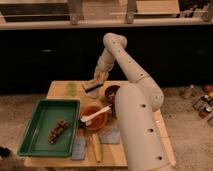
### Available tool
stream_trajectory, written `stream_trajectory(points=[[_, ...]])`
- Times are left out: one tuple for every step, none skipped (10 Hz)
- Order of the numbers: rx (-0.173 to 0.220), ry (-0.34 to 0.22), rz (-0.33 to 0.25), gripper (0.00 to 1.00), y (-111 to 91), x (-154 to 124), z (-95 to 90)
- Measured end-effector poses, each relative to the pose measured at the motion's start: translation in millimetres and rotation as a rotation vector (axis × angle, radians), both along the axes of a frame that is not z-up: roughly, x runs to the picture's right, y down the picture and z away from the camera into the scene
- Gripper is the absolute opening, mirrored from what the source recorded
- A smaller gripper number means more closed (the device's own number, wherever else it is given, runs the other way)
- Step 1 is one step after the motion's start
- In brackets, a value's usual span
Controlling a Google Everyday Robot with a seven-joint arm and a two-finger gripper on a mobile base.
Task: Place eraser in paper cup
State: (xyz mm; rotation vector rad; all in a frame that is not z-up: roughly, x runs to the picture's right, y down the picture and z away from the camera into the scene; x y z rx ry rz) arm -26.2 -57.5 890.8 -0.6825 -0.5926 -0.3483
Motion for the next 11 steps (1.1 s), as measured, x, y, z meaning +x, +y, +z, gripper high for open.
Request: stream_trajectory(points=[[-0.007, 0.001, 0.007, 0.57, 0.2, 2.5, 1.1], [-0.012, 0.001, 0.013, 0.65, 0.1, 4.4, 1.8], [-0.018, 0.000, 0.020, 0.76, -0.1, 7.3, 2.5], [-0.024, -0.001, 0.024, 0.80, 0.7, 8.7, 3.5], [-0.028, -0.005, 0.025, 0.80, 0.8, 8.1, 3.8], [-0.033, -0.008, 0.025, 0.80, 1.6, 7.4, 4.1], [-0.035, -0.011, 0.026, 0.80, 1.4, 7.0, 3.8], [-0.039, -0.014, 0.028, 0.80, 1.6, 8.5, 3.7], [-0.040, -0.017, 0.031, 0.80, 1.1, 10.0, 3.4], [-0.040, -0.020, 0.035, 0.80, 0.6, 11.1, 3.4], [-0.039, -0.027, 0.039, 0.80, -0.2, 10.9, 2.8]])
